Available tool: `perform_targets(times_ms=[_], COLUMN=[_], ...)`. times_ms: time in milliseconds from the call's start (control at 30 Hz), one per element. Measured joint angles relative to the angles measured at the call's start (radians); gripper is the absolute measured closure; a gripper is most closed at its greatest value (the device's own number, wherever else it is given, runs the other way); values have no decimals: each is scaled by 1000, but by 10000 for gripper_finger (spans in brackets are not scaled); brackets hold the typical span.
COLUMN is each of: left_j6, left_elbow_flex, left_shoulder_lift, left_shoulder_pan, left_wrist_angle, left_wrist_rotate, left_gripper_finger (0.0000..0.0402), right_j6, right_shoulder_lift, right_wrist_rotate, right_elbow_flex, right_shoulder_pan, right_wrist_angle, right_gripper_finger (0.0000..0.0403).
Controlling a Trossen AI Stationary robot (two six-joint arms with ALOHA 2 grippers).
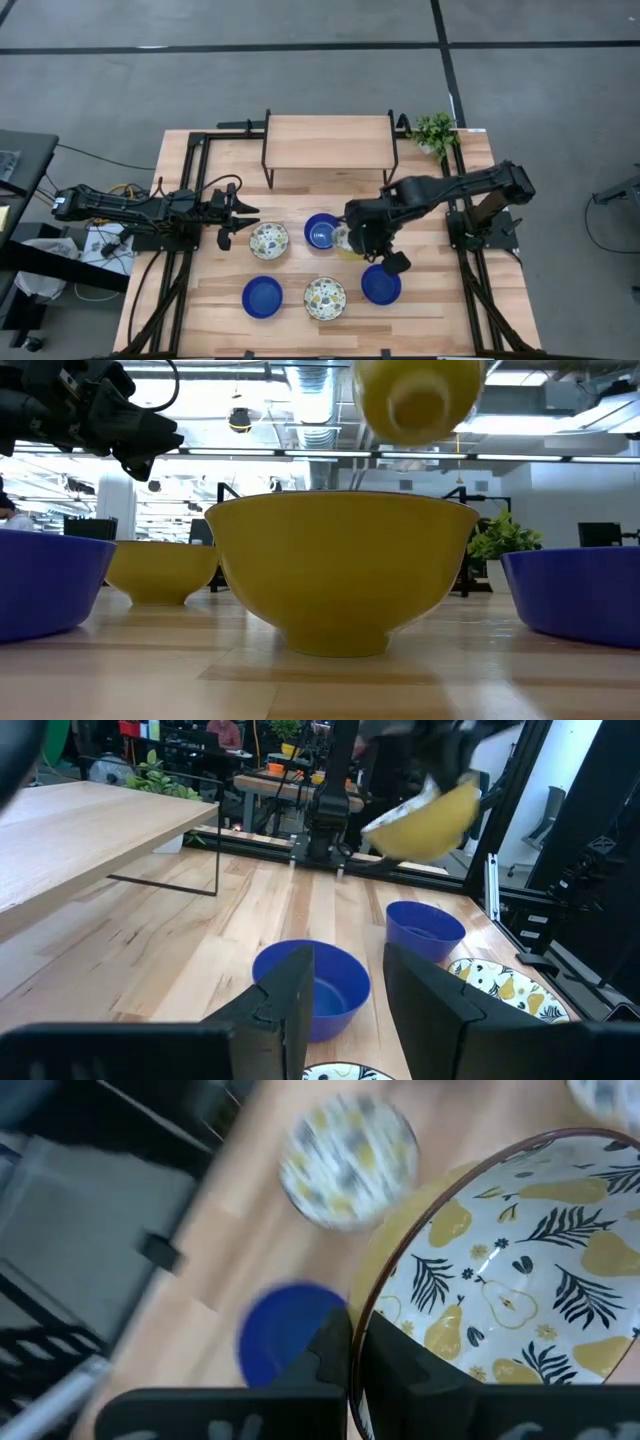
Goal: Pick & Place Mini bowls
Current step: Put the top right yellow patterned bowl on the shelf
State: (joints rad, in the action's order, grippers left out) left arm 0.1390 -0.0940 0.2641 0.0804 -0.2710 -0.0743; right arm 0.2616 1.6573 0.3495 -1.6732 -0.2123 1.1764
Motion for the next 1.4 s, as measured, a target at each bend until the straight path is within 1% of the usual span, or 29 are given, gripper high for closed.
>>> perform_targets(times_ms=[233,367,467,600,833,867,900,933,1067,1167,1267,1400], left_j6=[0,0,0,0,0,0,0,0,0,0,0,0], left_elbow_flex=[0,0,0,0,0,0,0,0,0,0,0,0], left_shoulder_lift=[0,0,0,0,0,0,0,0,0,0,0,0], left_shoulder_pan=[0,0,0,0,0,0,0,0,0,0,0,0], left_wrist_angle=[0,0,0,0,0,0,0,0,0,0,0,0], left_wrist_rotate=[0,0,0,0,0,0,0,0,0,0,0,0], left_gripper_finger=[279,279,279,279,279,279,279,279,279,279,279,279], right_j6=[5,7,7,7,0,0,-2,-9,-24,-25,-25,14], right_shoulder_lift=[-1,-1,-1,-1,-1,-1,-1,-1,-1,-1,-1,-1], right_wrist_rotate=[145,266,318,333,329,314,276,211,-140,-366,-512,-633], right_elbow_flex=[-129,-159,-160,-160,-160,-160,-160,-160,-160,-160,-160,-160], right_shoulder_pan=[32,51,58,58,58,57,55,49,28,22,24,40], right_wrist_angle=[-42,-153,-250,-314,-337,-328,-311,-284,-129,-26,61,152], right_gripper_finger=[402,403,403,403,403,403,403,403,403,403,403,403])
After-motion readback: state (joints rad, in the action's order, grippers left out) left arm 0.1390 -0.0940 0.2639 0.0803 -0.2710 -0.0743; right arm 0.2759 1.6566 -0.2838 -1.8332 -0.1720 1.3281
